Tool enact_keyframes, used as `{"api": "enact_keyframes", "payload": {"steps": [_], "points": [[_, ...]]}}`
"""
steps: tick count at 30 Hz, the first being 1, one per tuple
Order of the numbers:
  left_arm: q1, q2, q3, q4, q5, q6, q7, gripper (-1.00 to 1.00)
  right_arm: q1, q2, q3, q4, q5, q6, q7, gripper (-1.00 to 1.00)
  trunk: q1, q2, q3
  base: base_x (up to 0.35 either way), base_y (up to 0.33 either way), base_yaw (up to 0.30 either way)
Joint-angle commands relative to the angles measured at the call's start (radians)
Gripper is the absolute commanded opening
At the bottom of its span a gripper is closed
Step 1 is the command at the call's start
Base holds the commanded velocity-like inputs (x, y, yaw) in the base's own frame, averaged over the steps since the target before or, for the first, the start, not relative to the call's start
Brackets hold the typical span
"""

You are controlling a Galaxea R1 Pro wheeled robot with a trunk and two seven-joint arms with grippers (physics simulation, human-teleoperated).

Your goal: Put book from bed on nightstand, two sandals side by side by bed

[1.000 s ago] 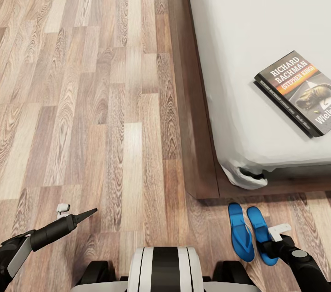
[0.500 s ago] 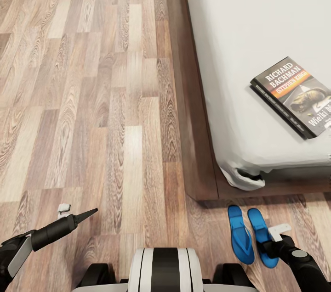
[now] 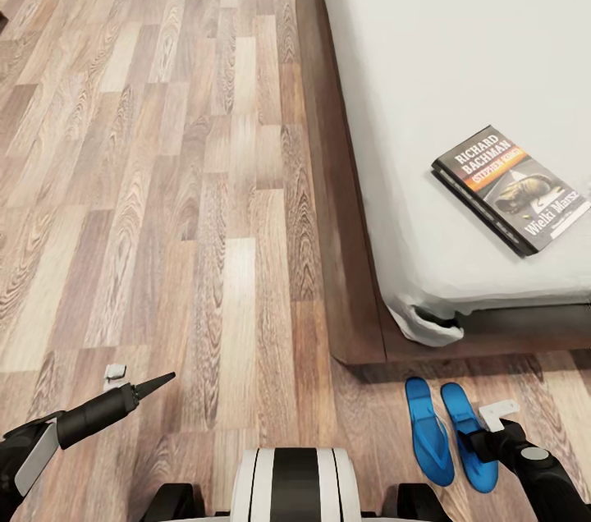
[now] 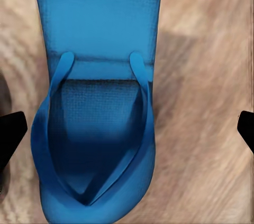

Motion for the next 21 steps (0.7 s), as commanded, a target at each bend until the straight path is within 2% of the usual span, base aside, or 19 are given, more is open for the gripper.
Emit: {"api": "enact_keyframes", "payload": {"steps": [1, 21], "points": [[0.000, 0.000, 0.000, 0.000, 0.003, 0.010, -0.002, 1.00, 0.000, 0.001, -0.004, -0.002, 0.009, 0.003, 0.008, 1.00, -0.001, 0.000, 0.003, 0.000, 0.000, 0.000], [0.000, 0.000, -0.003, 0.000, 0.001, 0.010, 0.001, 1.00, 0.000, 0.001, -0.004, -0.002, 0.008, 0.003, 0.009, 1.00, -0.010, 0.005, 0.081, 0.000, 0.000, 0.000]]}}
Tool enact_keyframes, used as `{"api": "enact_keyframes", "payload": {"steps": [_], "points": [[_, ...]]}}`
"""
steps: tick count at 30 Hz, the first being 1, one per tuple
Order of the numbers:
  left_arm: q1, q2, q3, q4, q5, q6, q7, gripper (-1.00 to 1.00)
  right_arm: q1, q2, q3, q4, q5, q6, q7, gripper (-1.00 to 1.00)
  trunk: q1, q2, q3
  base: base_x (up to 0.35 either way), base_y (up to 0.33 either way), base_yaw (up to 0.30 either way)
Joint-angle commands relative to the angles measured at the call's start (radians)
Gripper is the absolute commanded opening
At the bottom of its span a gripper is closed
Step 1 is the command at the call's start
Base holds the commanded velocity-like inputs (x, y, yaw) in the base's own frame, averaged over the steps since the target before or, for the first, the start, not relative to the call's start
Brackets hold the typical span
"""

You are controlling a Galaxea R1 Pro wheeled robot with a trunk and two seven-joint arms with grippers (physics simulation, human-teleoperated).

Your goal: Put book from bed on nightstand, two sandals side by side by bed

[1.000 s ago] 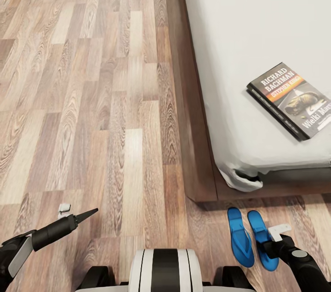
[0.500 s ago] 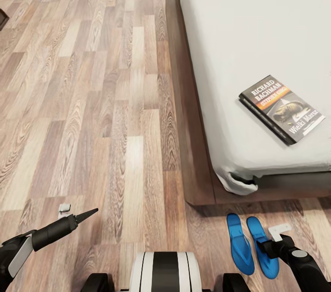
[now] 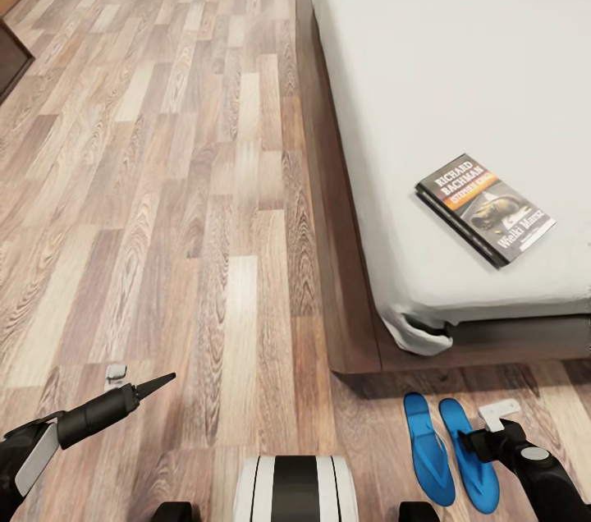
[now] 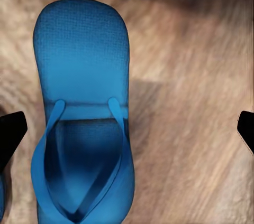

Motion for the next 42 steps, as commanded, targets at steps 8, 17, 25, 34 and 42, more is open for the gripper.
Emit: {"api": "enact_keyframes", "payload": {"steps": [8, 17, 25, 34, 42], "points": [[0.000, -0.007, -0.001, 0.000, 0.003, 0.010, -0.001, 1.00, 0.000, 0.001, -0.004, -0.002, 0.009, 0.004, 0.010, 1.00, -0.004, 0.002, 0.031, 0.000, 0.000, 0.000], [0.000, -0.013, -0.001, 0.001, 0.003, 0.007, -0.004, 1.00, 0.001, -0.007, -0.005, -0.004, -0.186, 0.014, 0.138, 1.00, -0.008, 0.004, 0.065, 0.000, 0.000, 0.000], [0.012, -0.014, -0.003, 0.198, -0.024, -0.117, 0.010, 1.00, 0.006, -0.120, -0.007, 0.017, -0.449, 0.026, 0.555, 1.00, -0.011, 0.006, 0.096, 0.000, 0.000, 0.000], [0.013, -0.016, -0.005, 0.452, -0.066, -0.319, 0.038, 1.00, 0.010, -0.128, -0.009, 0.276, -0.458, 0.007, 0.563, 1.00, -0.015, 0.008, 0.131, 0.000, 0.000, 0.000], [0.014, -0.041, -0.012, 0.571, -0.079, -0.534, 0.195, 1.00, 0.010, -0.121, -0.009, 0.362, -0.485, -0.084, 0.557, 1.00, -0.019, 0.010, 0.162, 0.000, 0.000, 0.000]]}}
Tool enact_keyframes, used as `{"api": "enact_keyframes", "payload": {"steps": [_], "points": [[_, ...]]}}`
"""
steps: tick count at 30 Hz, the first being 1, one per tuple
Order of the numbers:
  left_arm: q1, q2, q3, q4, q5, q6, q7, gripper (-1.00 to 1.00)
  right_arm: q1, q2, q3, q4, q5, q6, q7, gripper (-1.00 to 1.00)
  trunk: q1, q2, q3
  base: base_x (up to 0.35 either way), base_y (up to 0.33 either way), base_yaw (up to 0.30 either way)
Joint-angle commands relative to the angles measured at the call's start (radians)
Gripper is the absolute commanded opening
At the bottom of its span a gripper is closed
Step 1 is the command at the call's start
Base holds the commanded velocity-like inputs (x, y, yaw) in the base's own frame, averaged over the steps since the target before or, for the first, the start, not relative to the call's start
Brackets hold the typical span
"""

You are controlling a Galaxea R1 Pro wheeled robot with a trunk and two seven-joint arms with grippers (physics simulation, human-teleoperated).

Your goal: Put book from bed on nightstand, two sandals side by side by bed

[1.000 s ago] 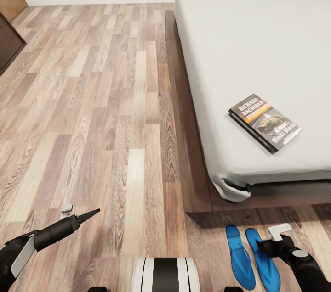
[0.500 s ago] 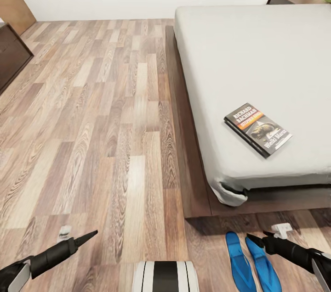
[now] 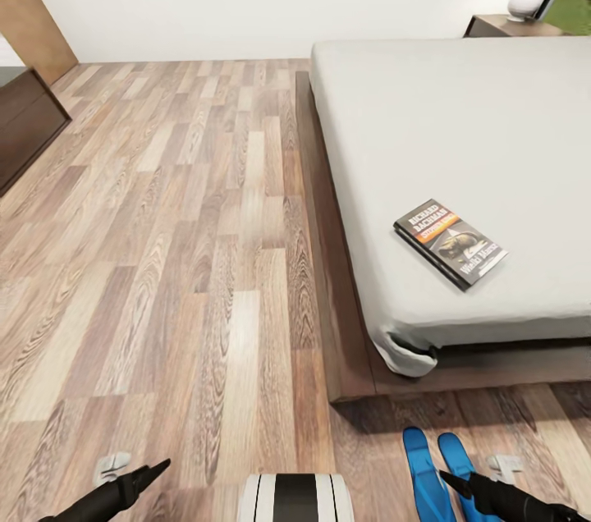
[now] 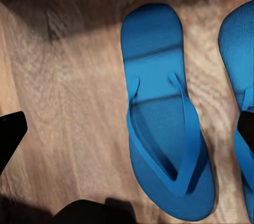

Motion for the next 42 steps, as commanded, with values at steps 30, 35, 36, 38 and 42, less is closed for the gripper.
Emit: {"api": "enact_keyframes", "payload": {"steps": [30, 35, 36, 38, 42], "points": [[-0.001, -0.011, 0.006, 0.010, -0.013, -0.035, 0.060, 1.00, -0.001, 0.004, -0.008, 0.077, 0.001, -0.009, 0.001, 1.00, -0.014, 0.007, 0.116, 0.000, 0.000, 0.000], [-0.001, -0.013, 0.005, 0.010, -0.013, -0.035, 0.060, 1.00, -0.001, 0.005, -0.008, 0.078, 0.001, -0.009, 0.000, 1.00, -0.016, 0.008, 0.135, 0.000, 0.000, 0.000], [-0.001, -0.015, 0.005, 0.010, -0.013, -0.035, 0.060, 1.00, -0.001, 0.005, -0.008, 0.080, 0.002, -0.009, 0.000, 1.00, -0.016, 0.008, 0.139, 0.000, 0.000, 0.000], [-0.001, -0.018, 0.005, 0.010, -0.013, -0.035, 0.060, 1.00, -0.001, 0.005, -0.008, 0.082, 0.002, -0.009, 0.000, 1.00, -0.017, 0.009, 0.146, 0.000, 0.000, 0.000], [-0.001, -0.025, 0.006, 0.010, -0.013, -0.035, 0.060, 1.00, -0.001, 0.006, -0.008, 0.084, 0.003, -0.009, -0.001, 1.00, -0.019, 0.010, 0.162, 0.000, 0.000, 0.000]]}}
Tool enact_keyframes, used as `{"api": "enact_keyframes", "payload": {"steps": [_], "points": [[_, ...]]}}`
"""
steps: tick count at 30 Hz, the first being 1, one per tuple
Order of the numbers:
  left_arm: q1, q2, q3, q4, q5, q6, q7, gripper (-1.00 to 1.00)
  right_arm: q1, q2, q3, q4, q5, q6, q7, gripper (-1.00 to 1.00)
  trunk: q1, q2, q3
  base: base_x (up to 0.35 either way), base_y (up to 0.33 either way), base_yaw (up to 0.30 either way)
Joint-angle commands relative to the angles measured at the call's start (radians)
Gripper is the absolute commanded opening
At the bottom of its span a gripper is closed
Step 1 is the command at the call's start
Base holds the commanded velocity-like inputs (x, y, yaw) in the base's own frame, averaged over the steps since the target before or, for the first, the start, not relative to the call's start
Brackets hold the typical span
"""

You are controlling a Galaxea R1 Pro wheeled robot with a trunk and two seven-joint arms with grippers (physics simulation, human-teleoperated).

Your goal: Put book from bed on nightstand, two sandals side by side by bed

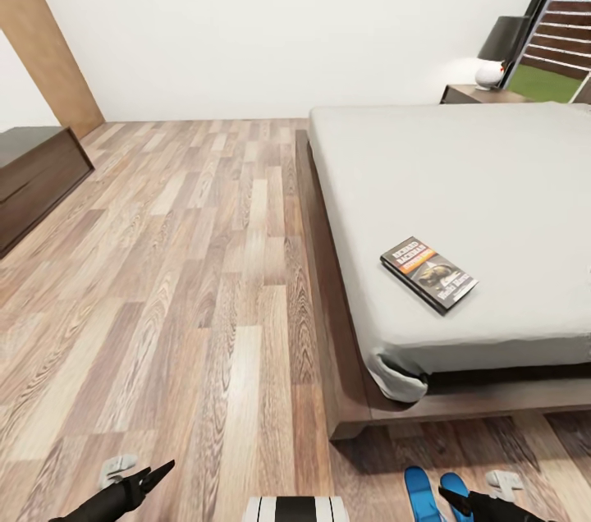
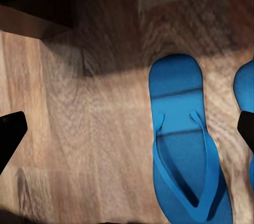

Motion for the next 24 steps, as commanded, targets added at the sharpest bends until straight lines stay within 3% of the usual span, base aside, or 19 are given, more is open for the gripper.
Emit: {"api": "enact_keyframes", "payload": {"steps": [1, 24], "points": [[-0.001, 0.000, 0.008, 0.001, -0.010, -0.009, -0.002, 1.00, -0.001, 0.001, -0.008, -0.001, 0.003, 0.009, 0.006, 1.00, -0.001, 0.000, 0.003, 0.000, 0.000, 0.000], [-0.001, -0.004, 0.009, 0.000, -0.010, -0.009, -0.002, 1.00, -0.001, 0.002, -0.008, 0.005, 0.003, 0.009, 0.006, 1.00, -0.011, 0.005, 0.092, 0.000, 0.000, 0.000]]}}
